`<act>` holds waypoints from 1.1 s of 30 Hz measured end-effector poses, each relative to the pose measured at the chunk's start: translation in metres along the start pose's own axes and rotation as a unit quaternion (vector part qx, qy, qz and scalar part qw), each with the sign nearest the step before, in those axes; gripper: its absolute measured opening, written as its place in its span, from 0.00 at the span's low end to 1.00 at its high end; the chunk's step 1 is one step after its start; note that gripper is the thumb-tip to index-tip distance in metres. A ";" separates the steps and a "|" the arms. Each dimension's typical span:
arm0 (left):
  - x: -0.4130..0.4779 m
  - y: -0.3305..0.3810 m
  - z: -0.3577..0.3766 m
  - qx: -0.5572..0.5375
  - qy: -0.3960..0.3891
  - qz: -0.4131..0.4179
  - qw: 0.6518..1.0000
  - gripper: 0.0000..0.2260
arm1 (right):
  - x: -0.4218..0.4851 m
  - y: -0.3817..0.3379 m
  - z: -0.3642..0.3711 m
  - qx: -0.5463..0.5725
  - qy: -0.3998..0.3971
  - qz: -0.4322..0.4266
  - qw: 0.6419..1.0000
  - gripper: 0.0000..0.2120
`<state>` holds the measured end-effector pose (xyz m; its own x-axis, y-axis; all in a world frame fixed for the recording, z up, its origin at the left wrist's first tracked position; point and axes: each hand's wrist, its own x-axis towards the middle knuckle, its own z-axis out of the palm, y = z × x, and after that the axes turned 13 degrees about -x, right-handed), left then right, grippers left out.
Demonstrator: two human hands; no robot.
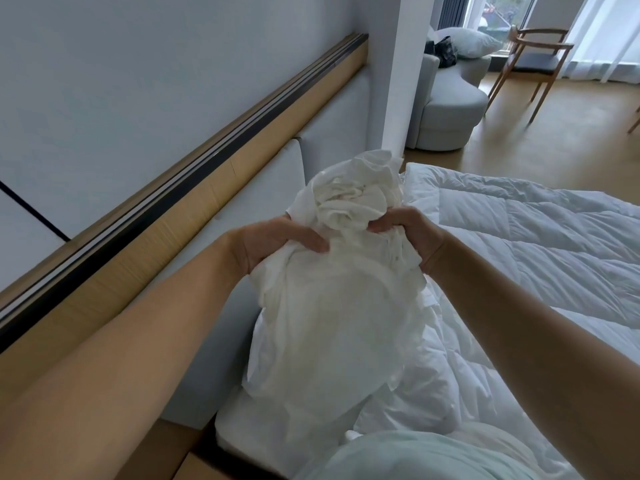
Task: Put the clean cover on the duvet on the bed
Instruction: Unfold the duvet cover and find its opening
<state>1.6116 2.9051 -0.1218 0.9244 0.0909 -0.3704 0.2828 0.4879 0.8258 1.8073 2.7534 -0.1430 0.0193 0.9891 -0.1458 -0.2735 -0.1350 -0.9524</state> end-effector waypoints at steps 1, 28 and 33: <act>-0.001 -0.001 0.003 0.021 -0.012 -0.031 0.999 0.25 | 0.001 0.000 0.001 0.007 0.004 -0.007 1.000 0.21; 0.021 -0.003 0.019 0.059 0.115 0.234 0.964 0.07 | -0.019 0.014 0.012 -0.034 -0.131 0.095 0.986 0.21; 0.011 -0.004 0.005 0.034 0.086 0.112 0.989 0.19 | -0.013 0.005 0.007 -0.023 -0.090 0.021 0.995 0.18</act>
<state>1.6215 2.8997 -0.1268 0.9100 0.3401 -0.2371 0.0981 0.3790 0.9202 1.7995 2.7405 -0.1439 -0.1648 0.9766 -0.1384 -0.2264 -0.1740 -0.9584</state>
